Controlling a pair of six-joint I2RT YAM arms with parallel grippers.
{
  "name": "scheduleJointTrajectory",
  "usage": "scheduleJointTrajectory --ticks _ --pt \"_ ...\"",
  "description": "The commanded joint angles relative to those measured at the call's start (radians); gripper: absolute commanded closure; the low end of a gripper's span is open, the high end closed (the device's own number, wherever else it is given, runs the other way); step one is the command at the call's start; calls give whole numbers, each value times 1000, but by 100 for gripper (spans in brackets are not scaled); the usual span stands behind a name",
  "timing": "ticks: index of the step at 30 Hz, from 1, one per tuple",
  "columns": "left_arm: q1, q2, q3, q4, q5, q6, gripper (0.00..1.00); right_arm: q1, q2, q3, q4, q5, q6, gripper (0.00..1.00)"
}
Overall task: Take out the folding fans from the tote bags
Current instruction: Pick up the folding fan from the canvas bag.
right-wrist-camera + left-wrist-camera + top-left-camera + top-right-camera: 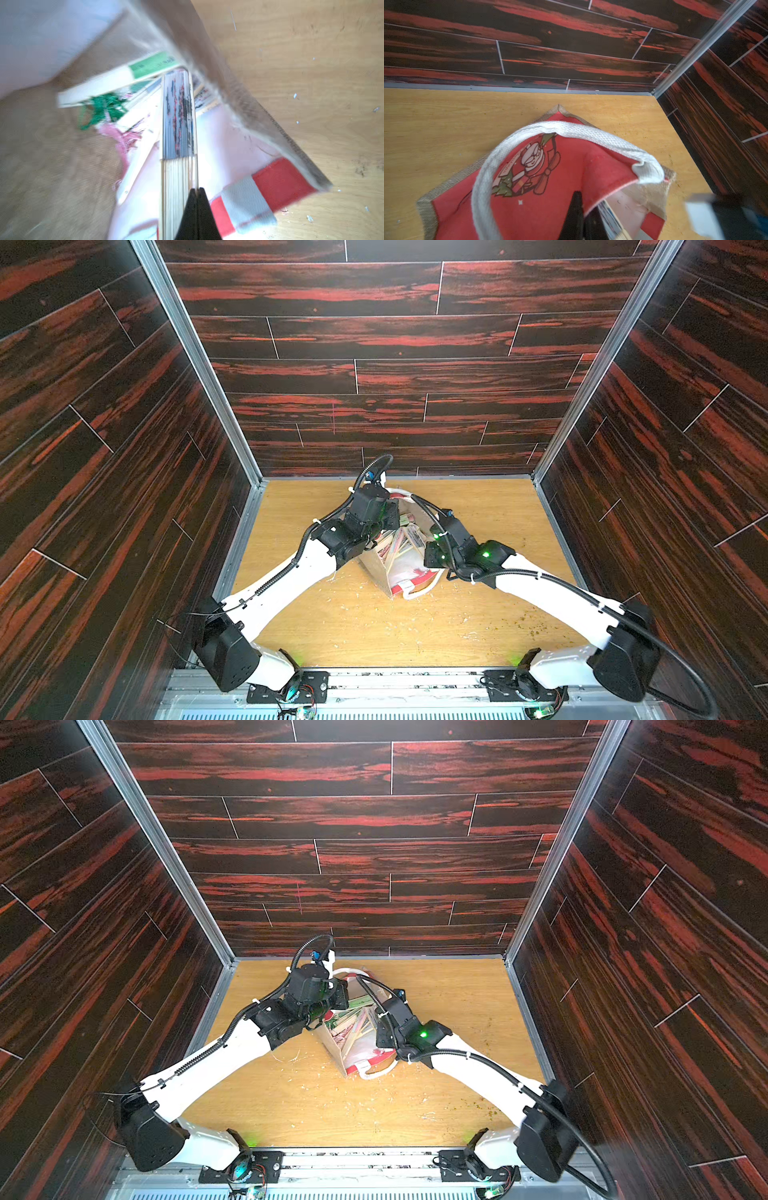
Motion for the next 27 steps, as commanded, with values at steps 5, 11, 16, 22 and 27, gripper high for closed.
scheduleJointTrajectory --ticks 5,11,16,22,27 --pt "8 33 99 -48 -165 -31 100 9 -102 -6 -53 19 -40 100" --pt "65 63 127 -47 -189 -51 100 9 -185 -20 -87 40 -73 100" --pt "97 98 168 -49 -188 -23 100 10 -258 -36 -115 70 -84 100" --pt "105 117 203 -85 -232 14 100 5 -305 -34 -173 195 -103 100" --pt "110 92 179 -91 -273 33 100 -43 -345 -53 -171 260 -137 100"
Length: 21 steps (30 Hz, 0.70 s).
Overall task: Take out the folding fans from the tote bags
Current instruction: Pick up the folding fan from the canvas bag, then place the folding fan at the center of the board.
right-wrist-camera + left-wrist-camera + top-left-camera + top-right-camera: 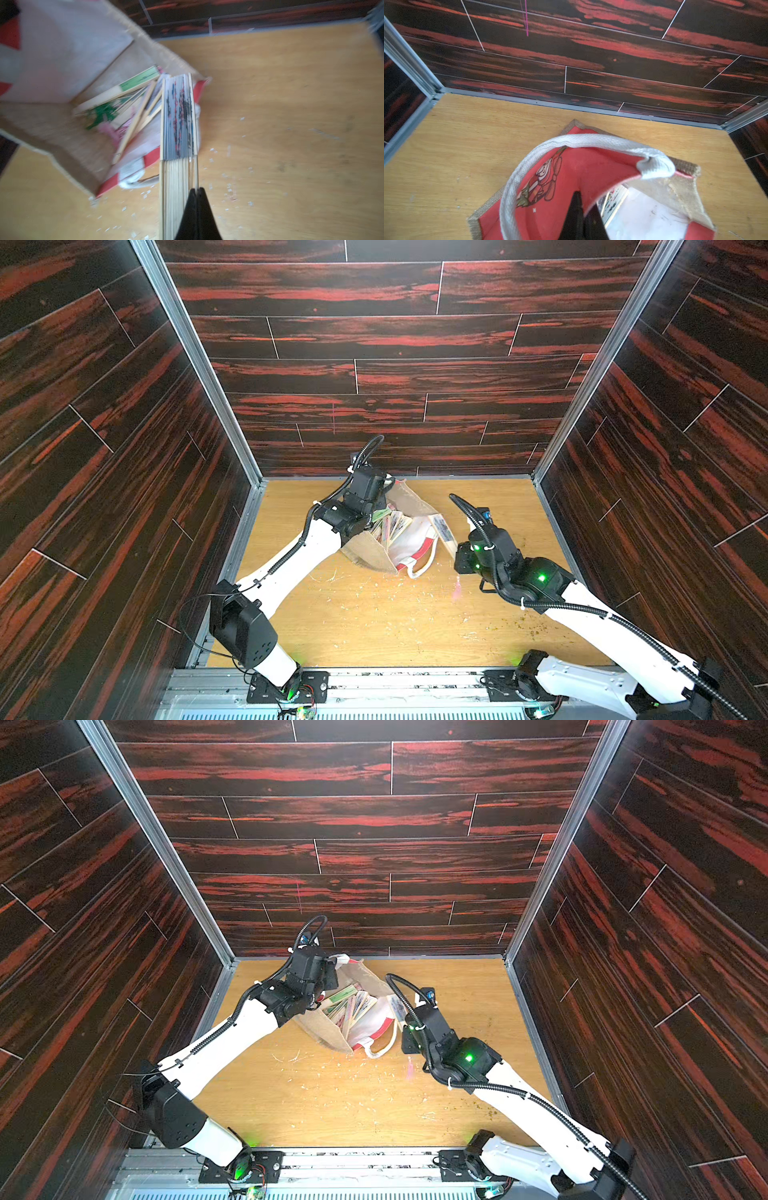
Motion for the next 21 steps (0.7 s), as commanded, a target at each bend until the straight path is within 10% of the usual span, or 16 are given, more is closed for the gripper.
scheduleJointTrajectory --ticks 1,11,21 --pt "9 -48 12 7 -72 26 100 -51 -41 -23 -17 73 -34 100" --pt "14 -154 -83 51 -54 95 100 -440 24 -204 269 -184 -111 100" --pt "15 -216 -101 5 5 181 100 -660 416 -182 520 -355 -169 100"
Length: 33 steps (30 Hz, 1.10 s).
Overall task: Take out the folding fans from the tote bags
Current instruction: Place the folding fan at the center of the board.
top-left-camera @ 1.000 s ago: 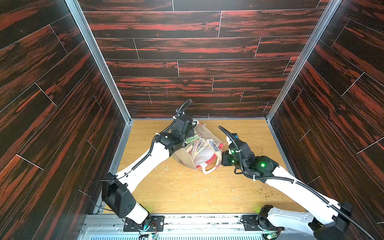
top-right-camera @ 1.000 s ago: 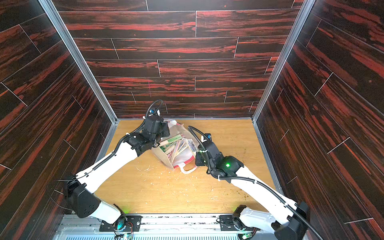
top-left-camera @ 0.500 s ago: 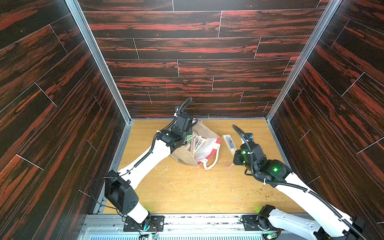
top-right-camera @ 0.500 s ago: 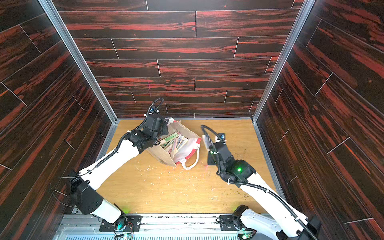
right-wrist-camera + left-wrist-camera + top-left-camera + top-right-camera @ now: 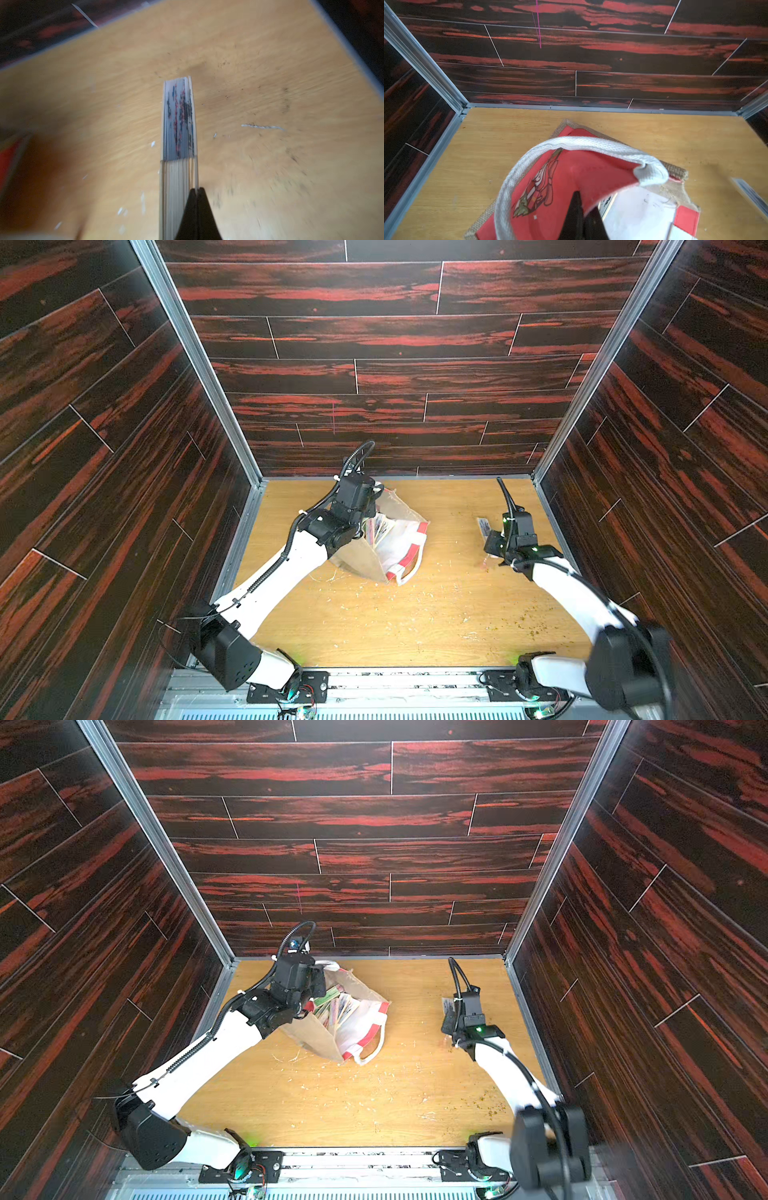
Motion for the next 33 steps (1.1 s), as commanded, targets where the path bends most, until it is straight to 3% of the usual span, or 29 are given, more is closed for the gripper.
scheduleJointTrajectory --ticks 1,9,17,19,23,29,33 --pt "5 -73 12 10 9 49 100 -36 121 50 103 -87 -42 100" --pt "5 -103 -13 2 99 91 100 -105 366 176 67 -177 -81 100" --pt "5 -114 -38 6 144 82 100 -113 455 259 -50 -111 -84 97" --pt "5 -116 -41 5 153 80 100 -113 443 249 -60 -119 -81 78" --pt "5 -118 -44 -3 173 71 100 -113 375 235 -95 -122 -68 57" --pt "5 -127 -59 6 195 59 100 -104 192 202 -153 -192 13 51" --pt "5 -127 -70 20 200 45 100 -22 28 117 -113 -297 124 52"
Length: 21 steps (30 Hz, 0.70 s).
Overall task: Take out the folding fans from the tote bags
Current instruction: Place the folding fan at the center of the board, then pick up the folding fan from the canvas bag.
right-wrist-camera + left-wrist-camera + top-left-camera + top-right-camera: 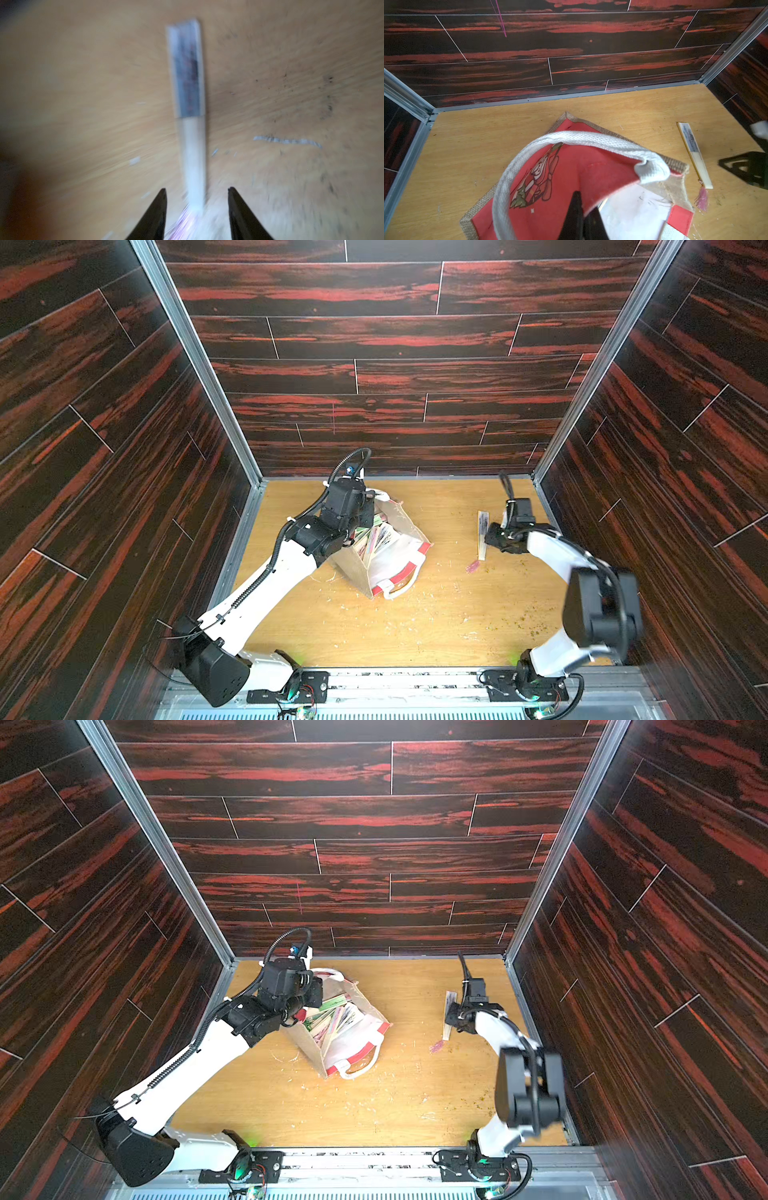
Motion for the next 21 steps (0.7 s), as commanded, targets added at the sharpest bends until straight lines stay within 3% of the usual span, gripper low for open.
scheduleJointTrajectory --ticks 1,7,13,17,21 --pt "4 -41 -12 49 17 -21 100 106 -145 -55 -4 -93 117 54" --pt "3 -31 -20 63 31 -36 100 438 -295 -67 15 8 246 56" --pt "2 -31 -28 83 44 -45 100 734 -231 12 73 87 287 59" --pt "2 -28 -27 84 48 -50 100 862 -132 69 111 137 265 60" --pt "2 -28 -28 89 53 -54 100 892 -34 95 151 99 300 61"
